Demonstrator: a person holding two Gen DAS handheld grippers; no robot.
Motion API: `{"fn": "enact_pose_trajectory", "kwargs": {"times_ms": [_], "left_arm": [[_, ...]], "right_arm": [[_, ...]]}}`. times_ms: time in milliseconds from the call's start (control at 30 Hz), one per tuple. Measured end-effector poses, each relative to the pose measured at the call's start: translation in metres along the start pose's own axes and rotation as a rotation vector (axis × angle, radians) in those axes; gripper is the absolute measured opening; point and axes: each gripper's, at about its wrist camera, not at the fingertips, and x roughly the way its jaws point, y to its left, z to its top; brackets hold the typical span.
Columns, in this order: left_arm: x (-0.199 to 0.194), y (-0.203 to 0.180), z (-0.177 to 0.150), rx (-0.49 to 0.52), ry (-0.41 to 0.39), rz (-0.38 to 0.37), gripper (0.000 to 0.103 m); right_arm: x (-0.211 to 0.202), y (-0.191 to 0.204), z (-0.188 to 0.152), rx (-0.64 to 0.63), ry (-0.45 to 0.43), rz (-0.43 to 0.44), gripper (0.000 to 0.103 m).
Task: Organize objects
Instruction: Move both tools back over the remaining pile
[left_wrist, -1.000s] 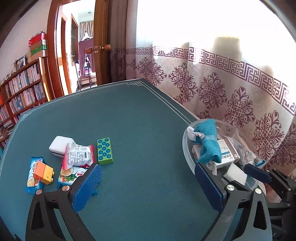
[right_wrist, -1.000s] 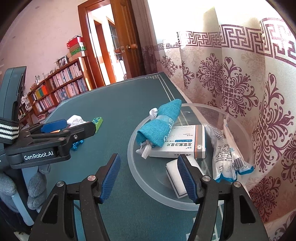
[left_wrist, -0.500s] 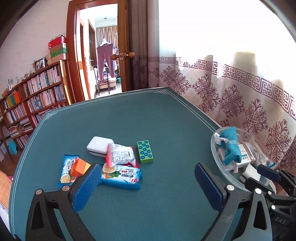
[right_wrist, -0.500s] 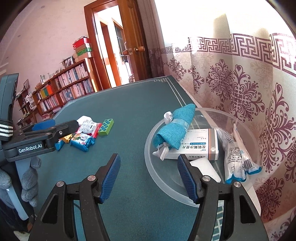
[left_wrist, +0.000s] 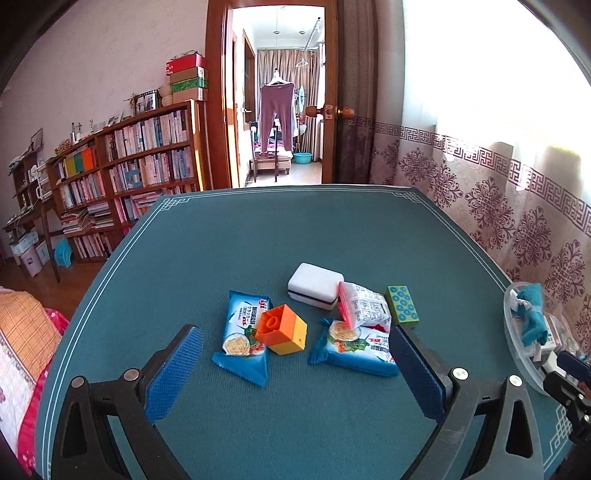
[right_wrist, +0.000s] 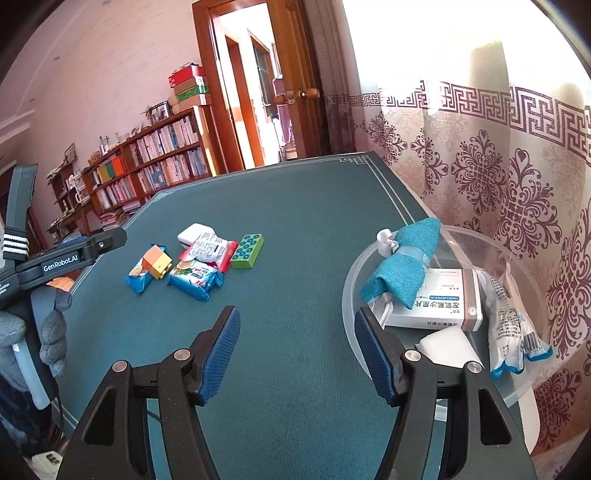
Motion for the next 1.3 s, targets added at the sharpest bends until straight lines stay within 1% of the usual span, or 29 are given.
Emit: {"fn": "enact_pose_trajectory", "kwargs": {"times_ms": [200,433,700,900,1100,1200,1300], "left_arm": [[0.009,0.02,-0.004,-0.024,0.02,0.049,0.103],[0.016,0.044,-0.01,-0.058,0.047,0.082,0.103],[0.022,0.055,-0.013,-0.086,0.069,0.083,0.103],[0.031,0.048,-0.017,-0.046,0.094,0.078,0.103],[0.035,0.055,-0.018,-0.062,0.108,0.075,0.103],[0.036,0.06,-0.019,-0.069,0.113,0.082,0.103],[0.039,0.063,-0.019,-0.07,0.119,0.088,0.103]], "right_arm": [[0.011,0.02,0.004,-0.051,0.019,0.047,0.067],[0.039,0.04,0.006,-0.058,0.086,0.12,0.068],[0.057,0.052,0.011,-0.062,0.126,0.153,0.068],[0.077,0.066,0.016,-0.101,0.149,0.195,0.068],[0.113,0.081,0.026,-0.128,0.178,0.246,0.069],[0.131,0.09,0.034,-0.151,0.169,0.264,0.069],[0.149,0.096,0.041,-0.161,0.18,0.293,0.069]]}}
